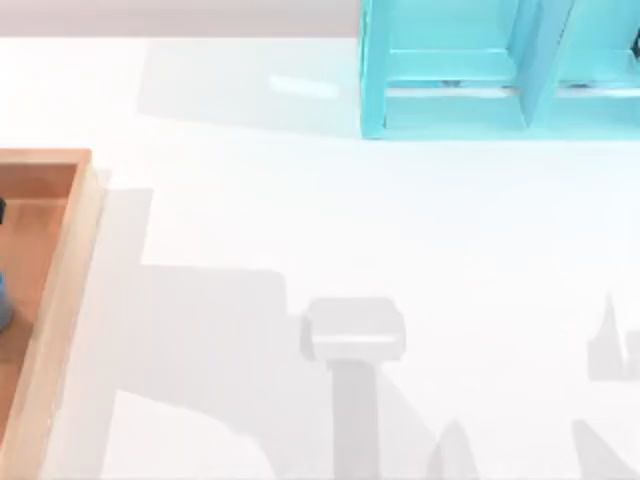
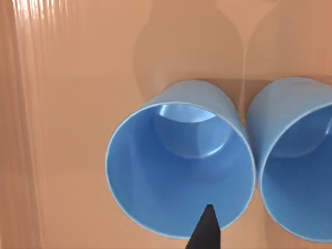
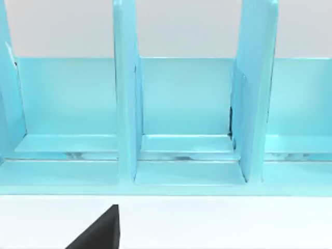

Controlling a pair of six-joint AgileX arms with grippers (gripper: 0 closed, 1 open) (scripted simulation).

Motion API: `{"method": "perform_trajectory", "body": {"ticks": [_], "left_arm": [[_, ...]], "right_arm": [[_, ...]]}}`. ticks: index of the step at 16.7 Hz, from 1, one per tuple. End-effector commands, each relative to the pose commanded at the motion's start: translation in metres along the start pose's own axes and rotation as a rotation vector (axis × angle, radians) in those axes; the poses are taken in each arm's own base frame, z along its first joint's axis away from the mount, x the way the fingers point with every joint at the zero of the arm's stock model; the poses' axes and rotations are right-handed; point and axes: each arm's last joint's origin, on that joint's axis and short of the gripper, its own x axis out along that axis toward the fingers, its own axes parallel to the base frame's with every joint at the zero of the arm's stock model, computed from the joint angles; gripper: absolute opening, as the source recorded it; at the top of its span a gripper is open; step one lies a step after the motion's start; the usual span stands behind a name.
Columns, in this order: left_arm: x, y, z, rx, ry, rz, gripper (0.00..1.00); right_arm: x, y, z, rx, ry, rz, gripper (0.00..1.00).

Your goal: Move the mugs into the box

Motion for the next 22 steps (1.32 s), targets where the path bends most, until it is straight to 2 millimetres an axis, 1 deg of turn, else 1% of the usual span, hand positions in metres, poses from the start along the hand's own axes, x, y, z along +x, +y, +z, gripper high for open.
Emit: {"method": "perform_trajectory", "body": {"ticks": [3,4,12,14,16,22], "left_arm": [[0.0,0.0,0.0,0.0,0.0,0.0,0.98],[0.0,0.0,0.0,0.0,0.0,0.0,1.0],[0.0,-0.001,0.0,0.002,-0.001,0.0,1.0],[-0.003,0.0,0.002,0.002,0.001,0.0,1.0],[-0.015,0.002,0.006,0.002,0.003,0.0,1.0],[-0.077,0.008,0.011,0.003,0.013,-0.003,1.0]], "right_arm": [[0.0,0.0,0.0,0.0,0.0,0.0,1.0],[0.0,0.0,0.0,0.0,0.0,0.0,1.0],[0.0,0.0,0.0,0.0,0.0,0.0,1.0],[0.0,0.0,0.0,0.0,0.0,0.0,1.0],[0.0,0.0,0.0,0.0,0.0,0.0,1.0],[0.0,0.0,0.0,0.0,0.0,0.0,1.0]]}}
